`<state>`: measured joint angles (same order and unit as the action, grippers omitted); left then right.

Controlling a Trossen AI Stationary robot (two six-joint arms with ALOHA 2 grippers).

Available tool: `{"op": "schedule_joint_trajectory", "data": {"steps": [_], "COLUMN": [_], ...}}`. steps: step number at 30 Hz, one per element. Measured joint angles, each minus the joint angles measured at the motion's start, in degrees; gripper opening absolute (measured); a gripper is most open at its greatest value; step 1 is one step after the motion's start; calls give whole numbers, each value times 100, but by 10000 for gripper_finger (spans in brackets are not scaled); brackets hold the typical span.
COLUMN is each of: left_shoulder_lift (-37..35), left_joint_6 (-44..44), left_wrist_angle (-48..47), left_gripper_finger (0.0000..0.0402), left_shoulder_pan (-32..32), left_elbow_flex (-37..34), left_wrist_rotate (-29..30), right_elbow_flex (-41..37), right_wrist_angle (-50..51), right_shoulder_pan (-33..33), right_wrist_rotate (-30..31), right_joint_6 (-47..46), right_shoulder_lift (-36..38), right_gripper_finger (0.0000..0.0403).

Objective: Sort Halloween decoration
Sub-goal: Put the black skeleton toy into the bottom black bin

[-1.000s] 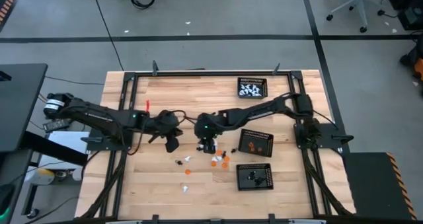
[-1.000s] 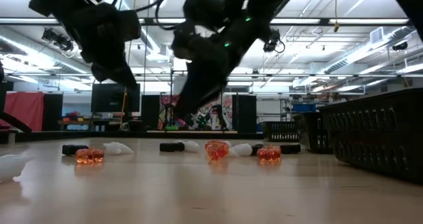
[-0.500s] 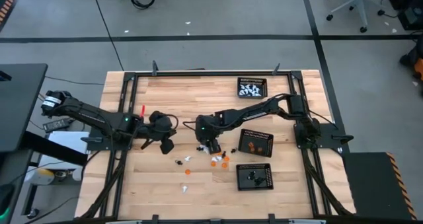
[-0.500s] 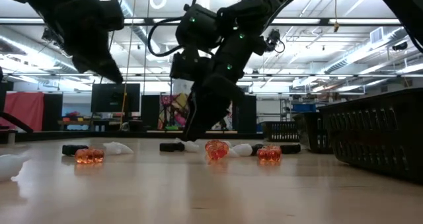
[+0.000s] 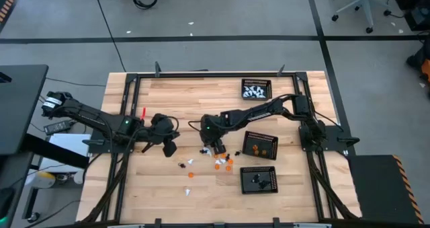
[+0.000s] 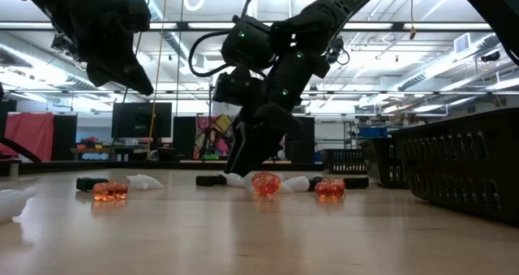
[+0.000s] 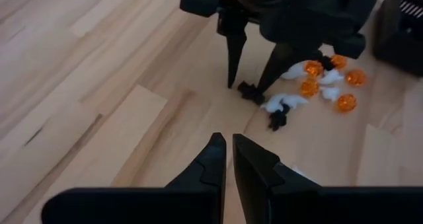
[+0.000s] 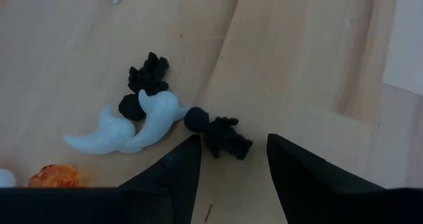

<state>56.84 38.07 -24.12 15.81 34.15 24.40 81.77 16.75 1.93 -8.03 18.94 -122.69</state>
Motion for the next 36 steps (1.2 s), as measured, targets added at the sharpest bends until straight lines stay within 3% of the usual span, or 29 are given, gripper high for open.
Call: {"op": "schedule_joint_trajectory", "data": {"steps": [6,20,30,36], "left_shoulder_lift": [0,0,15,15], "left_joint_6": [91,137,126,43], "left_wrist_angle": [-23,-70,-103,-134], "left_gripper_finger": [34,34,34,34], "left_shoulder_pan": [65,62,61,53], "left_elbow_flex": [0,0,0,0], "left_wrist_rotate": [2,2,2,3], "right_elbow_flex": [-5,0,-3,-8], "right_wrist_angle": [-71,63,122,415], "right_shoulder_pan": [2,4,11,20], "right_wrist_rotate": [-157,-36,141,181], "right_joint_6": [330,209,161,157], "right_shoulder_lift": [-2,2,75,548], "right_gripper_finger": [146,16,9,9]}}
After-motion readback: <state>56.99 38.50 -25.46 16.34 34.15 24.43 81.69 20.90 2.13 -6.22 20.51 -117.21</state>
